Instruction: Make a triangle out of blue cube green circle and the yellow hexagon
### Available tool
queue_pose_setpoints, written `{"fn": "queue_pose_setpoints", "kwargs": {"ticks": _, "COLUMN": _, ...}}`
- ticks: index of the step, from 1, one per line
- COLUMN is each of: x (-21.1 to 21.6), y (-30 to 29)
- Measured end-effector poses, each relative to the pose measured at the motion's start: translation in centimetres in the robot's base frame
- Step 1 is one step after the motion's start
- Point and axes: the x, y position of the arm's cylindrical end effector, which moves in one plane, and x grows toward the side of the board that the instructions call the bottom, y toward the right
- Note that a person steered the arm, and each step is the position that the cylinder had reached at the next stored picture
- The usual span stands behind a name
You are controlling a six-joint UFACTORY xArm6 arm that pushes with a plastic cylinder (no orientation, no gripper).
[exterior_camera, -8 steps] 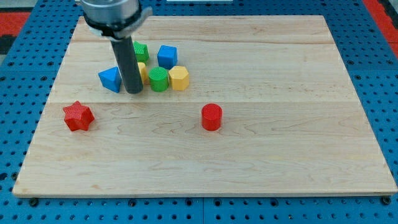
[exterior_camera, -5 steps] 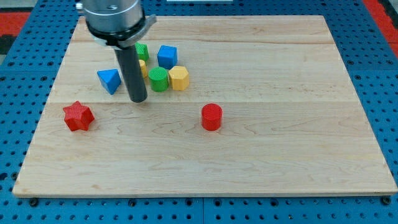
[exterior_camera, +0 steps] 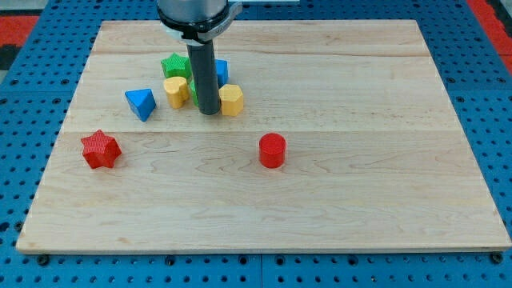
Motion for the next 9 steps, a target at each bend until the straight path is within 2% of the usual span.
{"fn": "queue_pose_setpoints", "kwargs": {"ticks": 1, "x": -0.3, "y": 0.9}}
{"fn": "queue_pose_setpoints", "kwargs": {"ticks": 2, "x": 0.3, "y": 4.9}}
{"fn": "queue_pose_setpoints", "kwargs": {"ticks": 3, "x": -0.1, "y": 2.5}}
{"fn": "queue_pose_setpoints", "kwargs": {"ticks": 5, "x": -5.2, "y": 2.5}}
{"fn": "queue_pose_setpoints", "kwargs": {"ticks": 6, "x": -7.2, "y": -1.5}}
{"fn": "queue_pose_setpoints", "kwargs": {"ticks": 8, "x": -2.3, "y": -3.1}}
{"fn": "queue_pose_setpoints", "kwargs": {"ticks": 9, "x": -1.7, "y": -3.4}}
